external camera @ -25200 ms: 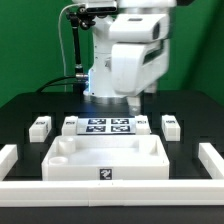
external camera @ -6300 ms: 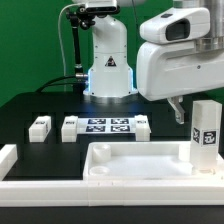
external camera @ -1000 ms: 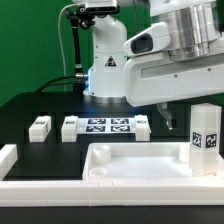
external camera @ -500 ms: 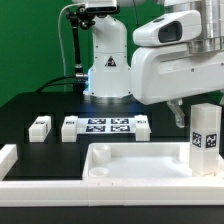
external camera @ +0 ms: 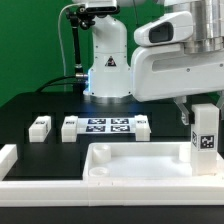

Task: Assemble desk

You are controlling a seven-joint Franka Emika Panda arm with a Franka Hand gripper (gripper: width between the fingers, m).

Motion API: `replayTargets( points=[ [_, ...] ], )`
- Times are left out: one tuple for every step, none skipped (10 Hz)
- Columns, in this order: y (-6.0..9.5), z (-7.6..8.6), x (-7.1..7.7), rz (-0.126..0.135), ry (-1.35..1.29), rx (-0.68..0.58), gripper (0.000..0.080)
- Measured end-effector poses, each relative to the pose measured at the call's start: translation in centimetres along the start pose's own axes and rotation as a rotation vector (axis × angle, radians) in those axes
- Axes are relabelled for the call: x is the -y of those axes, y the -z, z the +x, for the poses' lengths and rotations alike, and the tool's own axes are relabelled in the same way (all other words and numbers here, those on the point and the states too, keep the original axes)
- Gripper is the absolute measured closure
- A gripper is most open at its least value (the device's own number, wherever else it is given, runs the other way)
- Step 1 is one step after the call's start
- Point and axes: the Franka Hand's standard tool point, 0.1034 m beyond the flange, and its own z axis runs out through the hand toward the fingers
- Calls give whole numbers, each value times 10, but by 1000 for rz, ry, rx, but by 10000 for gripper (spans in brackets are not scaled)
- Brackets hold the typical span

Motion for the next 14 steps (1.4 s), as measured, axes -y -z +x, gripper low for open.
replayTargets(
  points=[
    [0,2,0,1,-142,-9,509],
    [0,1,2,5,-303,-8,509],
    [1,2,1,11,-483,-6,509],
    [1,4,1,20,-625,0,508],
    [1,4,1,36,-778,9,508],
    [0,4,1,40,-846,13,508],
    [0,3,2,39,-871,14,507],
    [0,3,3,43,-911,18,507],
    [-1,3,3,47,-977,23,507],
    [-1,2,5,63,-1086,32,507],
    [-4,2,8,119,-1347,49,507],
    [-5,1,11,166,-1512,46,507],
    [-5,2,14,181,-1569,44,507],
    [-5,1,14,179,-1530,42,494]
  ],
)
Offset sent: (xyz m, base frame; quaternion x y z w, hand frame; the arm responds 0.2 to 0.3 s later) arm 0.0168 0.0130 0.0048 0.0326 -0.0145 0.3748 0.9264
